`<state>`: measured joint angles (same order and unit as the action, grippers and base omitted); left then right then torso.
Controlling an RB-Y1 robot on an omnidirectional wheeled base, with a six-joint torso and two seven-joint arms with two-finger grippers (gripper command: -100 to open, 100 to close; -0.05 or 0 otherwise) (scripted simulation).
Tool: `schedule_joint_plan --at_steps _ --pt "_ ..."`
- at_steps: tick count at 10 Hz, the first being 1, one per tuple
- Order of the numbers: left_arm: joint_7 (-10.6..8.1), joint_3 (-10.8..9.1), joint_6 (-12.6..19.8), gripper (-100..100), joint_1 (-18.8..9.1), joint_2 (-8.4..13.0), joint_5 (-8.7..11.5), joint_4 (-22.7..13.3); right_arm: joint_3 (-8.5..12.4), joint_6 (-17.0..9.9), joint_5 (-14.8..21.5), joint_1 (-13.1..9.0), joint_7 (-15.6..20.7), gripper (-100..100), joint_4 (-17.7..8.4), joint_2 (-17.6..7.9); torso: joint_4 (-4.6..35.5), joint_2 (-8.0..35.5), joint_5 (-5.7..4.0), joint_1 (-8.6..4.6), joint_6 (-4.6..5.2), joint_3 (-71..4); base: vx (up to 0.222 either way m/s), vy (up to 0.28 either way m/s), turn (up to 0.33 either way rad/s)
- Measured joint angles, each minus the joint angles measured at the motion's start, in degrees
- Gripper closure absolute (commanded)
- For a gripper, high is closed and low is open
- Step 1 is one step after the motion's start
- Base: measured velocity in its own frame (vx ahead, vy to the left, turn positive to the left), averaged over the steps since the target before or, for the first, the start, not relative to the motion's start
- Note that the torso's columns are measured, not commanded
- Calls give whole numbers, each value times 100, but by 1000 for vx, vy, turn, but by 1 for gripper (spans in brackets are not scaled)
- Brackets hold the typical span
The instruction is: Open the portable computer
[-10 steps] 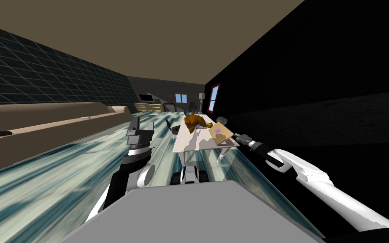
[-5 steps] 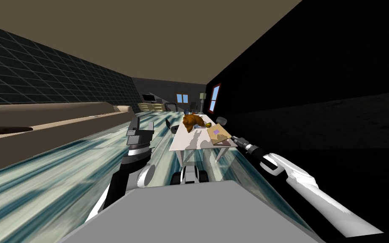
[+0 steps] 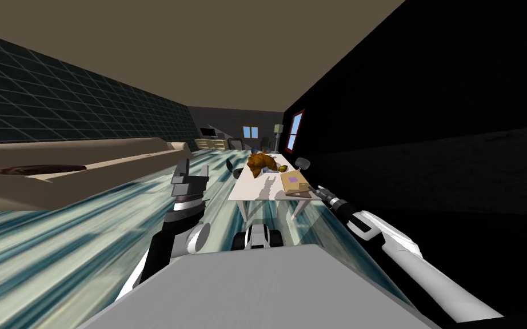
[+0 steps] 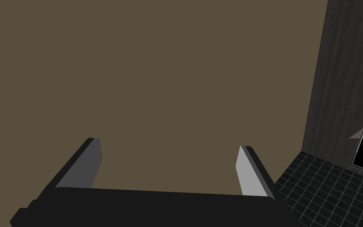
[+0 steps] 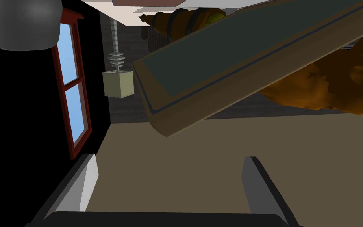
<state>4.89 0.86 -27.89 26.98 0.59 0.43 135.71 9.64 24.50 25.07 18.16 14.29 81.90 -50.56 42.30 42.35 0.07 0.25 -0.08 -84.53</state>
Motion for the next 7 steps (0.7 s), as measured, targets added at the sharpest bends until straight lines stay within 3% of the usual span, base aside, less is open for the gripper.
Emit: schedule_joint_plan --at_steps 7 --pt "0 -1 0 0 1 0 0 0 120 -984 -757 331 253 -100 607 -355 -2 -9 -6 -20 13 -4 -83 -34 156"
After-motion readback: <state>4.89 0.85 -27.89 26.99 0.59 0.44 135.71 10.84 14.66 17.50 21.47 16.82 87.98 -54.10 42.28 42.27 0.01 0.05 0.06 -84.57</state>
